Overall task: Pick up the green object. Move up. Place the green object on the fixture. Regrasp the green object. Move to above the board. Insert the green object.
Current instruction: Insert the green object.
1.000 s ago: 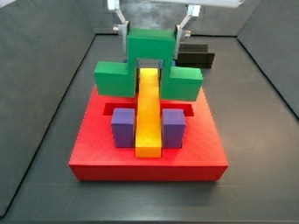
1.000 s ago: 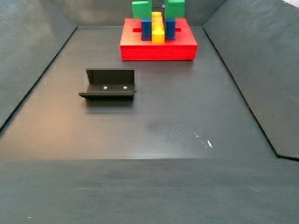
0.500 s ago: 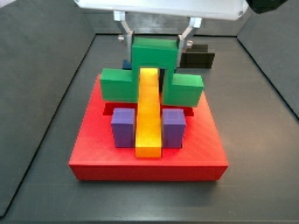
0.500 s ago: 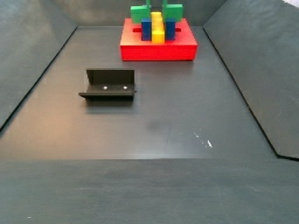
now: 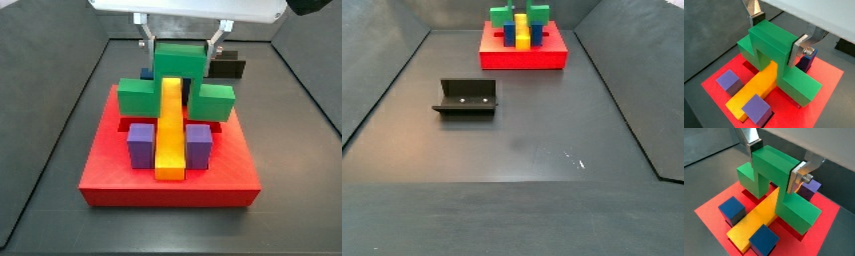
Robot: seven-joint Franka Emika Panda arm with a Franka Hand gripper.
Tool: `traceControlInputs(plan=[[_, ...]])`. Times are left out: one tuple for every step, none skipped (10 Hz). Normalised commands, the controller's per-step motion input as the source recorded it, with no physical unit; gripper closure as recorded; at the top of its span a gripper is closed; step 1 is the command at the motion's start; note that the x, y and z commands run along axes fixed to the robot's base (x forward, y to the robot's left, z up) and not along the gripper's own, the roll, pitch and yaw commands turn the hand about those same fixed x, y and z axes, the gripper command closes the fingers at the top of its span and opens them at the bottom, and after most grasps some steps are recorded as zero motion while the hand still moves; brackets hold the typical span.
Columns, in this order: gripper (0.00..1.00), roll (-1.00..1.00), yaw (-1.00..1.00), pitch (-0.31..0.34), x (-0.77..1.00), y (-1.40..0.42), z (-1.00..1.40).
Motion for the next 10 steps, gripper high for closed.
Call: traceControlInputs(plan=[[1.0, 0.0, 0.02, 0.0, -0.22, 0.0, -0.02], [1.0, 0.0, 0.08, 0.0, -0.21, 0.0, -0.03], [1.0, 0.03, 0.08, 0.0, -0.22, 0.0, -0.12], [1.0, 0.06, 0.12, 0.0, -0.09, 0.0, -0.16], [1.0, 0.06, 0.19, 0.0, 0.0, 0.0, -0.17], [1.0, 0.09, 0.17, 0.0, 0.2, 0.0, -0.17], [1.0, 0.11, 0.08, 0.0, 0.25, 0.0, -0.15], [1.0, 0.1, 0.0, 0.0, 0.18, 0.0, -0.14], [1.0, 0.1, 0.0, 0.0, 0.07, -0.03, -0.14], [1.0, 0.04, -0.19, 0.0, 0.0, -0.07, -0.05]])
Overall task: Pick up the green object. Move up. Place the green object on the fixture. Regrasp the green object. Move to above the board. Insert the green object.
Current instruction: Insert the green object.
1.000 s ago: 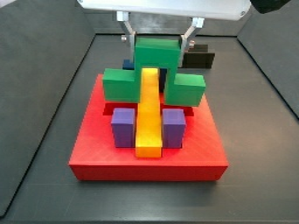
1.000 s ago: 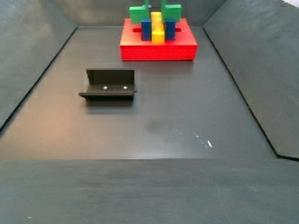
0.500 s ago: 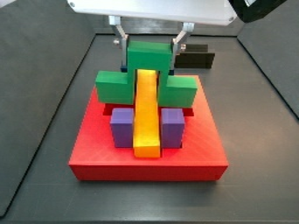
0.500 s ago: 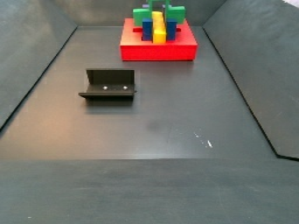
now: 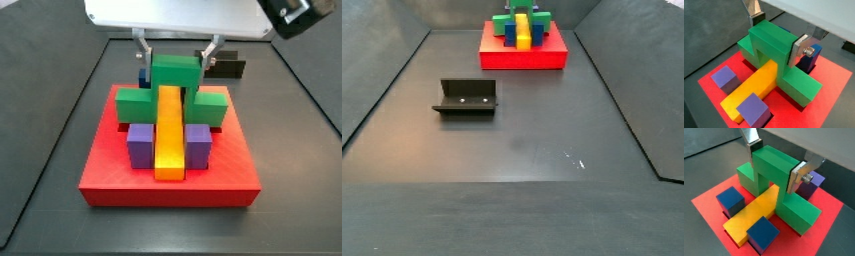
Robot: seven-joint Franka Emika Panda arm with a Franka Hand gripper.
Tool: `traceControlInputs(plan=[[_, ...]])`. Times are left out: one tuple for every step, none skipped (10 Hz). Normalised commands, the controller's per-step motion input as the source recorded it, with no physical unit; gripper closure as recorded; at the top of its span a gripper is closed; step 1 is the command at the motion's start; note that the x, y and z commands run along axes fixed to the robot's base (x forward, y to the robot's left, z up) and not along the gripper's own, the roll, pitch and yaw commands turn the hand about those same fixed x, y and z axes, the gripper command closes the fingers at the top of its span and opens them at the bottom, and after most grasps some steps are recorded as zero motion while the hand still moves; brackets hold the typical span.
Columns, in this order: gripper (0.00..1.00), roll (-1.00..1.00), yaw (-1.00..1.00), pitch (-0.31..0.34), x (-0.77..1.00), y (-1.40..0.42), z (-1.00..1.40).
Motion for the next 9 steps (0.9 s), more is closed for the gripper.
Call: traceControlInputs(plan=[[1.0, 0.01, -0.22, 0.0, 0.0, -0.05, -0.05], [1.0, 0.0, -0.17, 0.0, 0.0, 0.0, -0.03], [1.0, 0.0, -0.16, 0.0, 0.01, 0.0, -0.03], [1.0, 0.0, -0.13, 0.0, 0.03, 0.0, -0.07], [1.0, 0.0, -0.11, 0.0, 0.07, 0.0, -0.09], [1.0, 0.0, -0.09, 0.0, 0.07, 0.0, -0.1], [1.0, 0.0, -0.07, 0.0, 0.08, 0.0, -0.13], [1.0, 0.0, -0.05, 0.0, 0.09, 0.0, -0.19], [1.0, 0.03, -0.03, -0.007, 0.11, 0.0, -0.28]])
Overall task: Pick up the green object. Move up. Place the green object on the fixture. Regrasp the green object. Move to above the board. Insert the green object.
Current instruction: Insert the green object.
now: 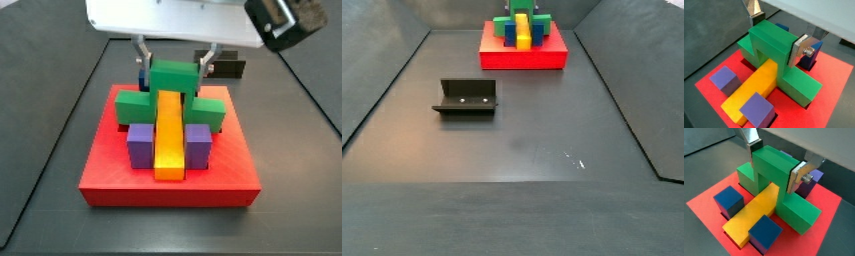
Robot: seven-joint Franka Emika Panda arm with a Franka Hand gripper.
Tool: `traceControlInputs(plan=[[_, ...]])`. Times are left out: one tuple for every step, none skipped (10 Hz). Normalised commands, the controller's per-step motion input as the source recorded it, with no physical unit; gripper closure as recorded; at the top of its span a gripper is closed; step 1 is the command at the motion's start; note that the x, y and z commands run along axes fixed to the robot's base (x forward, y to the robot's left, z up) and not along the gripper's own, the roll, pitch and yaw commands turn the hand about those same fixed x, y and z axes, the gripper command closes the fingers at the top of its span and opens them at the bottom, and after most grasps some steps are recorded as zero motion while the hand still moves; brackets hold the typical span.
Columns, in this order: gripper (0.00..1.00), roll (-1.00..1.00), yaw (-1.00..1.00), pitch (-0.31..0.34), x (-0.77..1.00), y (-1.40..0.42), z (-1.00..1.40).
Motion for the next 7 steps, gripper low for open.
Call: traceControlInputs(plan=[[1.0, 0.04, -0.02, 0.0, 0.19, -0.01, -0.27], [1.0, 0.04, 0.0, 0.0, 0.15, -0.03, -0.28], [1.0, 0.02, 0.0, -0.001, 0.16, 0.0, -0.25], [1.0, 0.0, 0.0, 0.0, 0.21, 0.0, -0.21], [1.0, 0.02, 0.0, 0.003, 0.31, 0.0, -0.09], [1.0, 0.04, 0.0, 0.036, 0.39, 0.0, -0.04], [1.0, 0.05, 0.0, 0.027, 0.47, 0.0, -0.04]])
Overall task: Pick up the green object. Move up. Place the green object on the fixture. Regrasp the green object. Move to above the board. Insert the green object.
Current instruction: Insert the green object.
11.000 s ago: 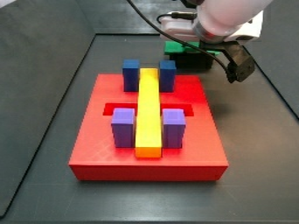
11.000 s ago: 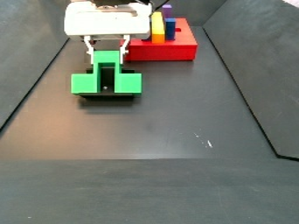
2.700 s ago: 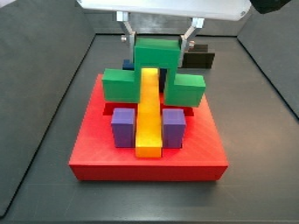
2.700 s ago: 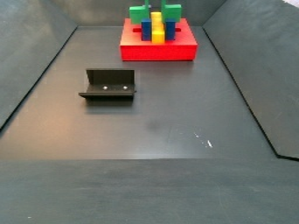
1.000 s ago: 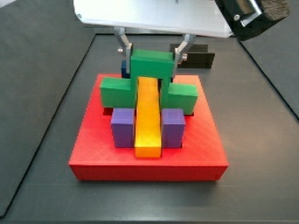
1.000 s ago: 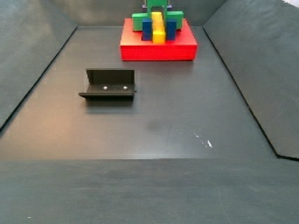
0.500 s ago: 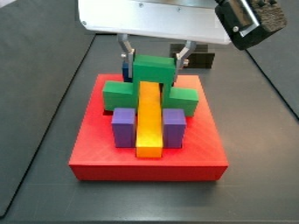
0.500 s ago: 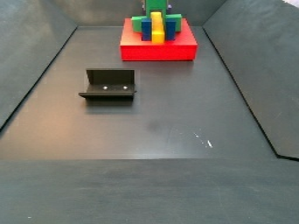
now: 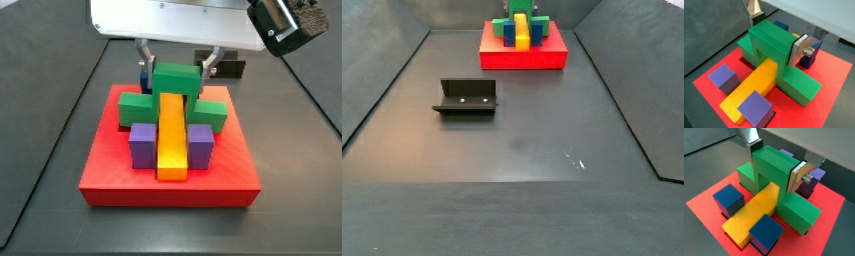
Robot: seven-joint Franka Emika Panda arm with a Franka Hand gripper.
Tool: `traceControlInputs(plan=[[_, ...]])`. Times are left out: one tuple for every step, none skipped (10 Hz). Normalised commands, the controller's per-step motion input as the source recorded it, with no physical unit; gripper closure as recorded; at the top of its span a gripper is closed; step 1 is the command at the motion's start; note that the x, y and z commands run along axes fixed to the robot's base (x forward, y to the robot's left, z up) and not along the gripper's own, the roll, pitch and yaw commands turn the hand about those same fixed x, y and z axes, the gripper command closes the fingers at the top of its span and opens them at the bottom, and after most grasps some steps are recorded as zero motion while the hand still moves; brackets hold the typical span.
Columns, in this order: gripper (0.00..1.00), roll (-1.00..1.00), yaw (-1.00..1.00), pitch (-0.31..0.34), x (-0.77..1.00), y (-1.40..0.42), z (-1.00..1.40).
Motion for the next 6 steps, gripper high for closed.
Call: traceControlInputs(plan=[[1.0, 0.05, 0.0, 0.003, 0.38, 0.0, -0.08], [1.0, 0.0, 0.0, 0.0, 0.28, 0.0, -0.11], [1.0, 0.01, 0.04, 0.0, 0.27, 0.0, -0.1], [1.0, 0.0, 0.1, 0.026, 0.25, 0.0, -0.11], [1.0, 0.0, 0.0, 0.019, 0.12, 0.0, -0.11], [1.0, 0.0, 0.0, 0.0, 0.07, 0.0, -0.13]])
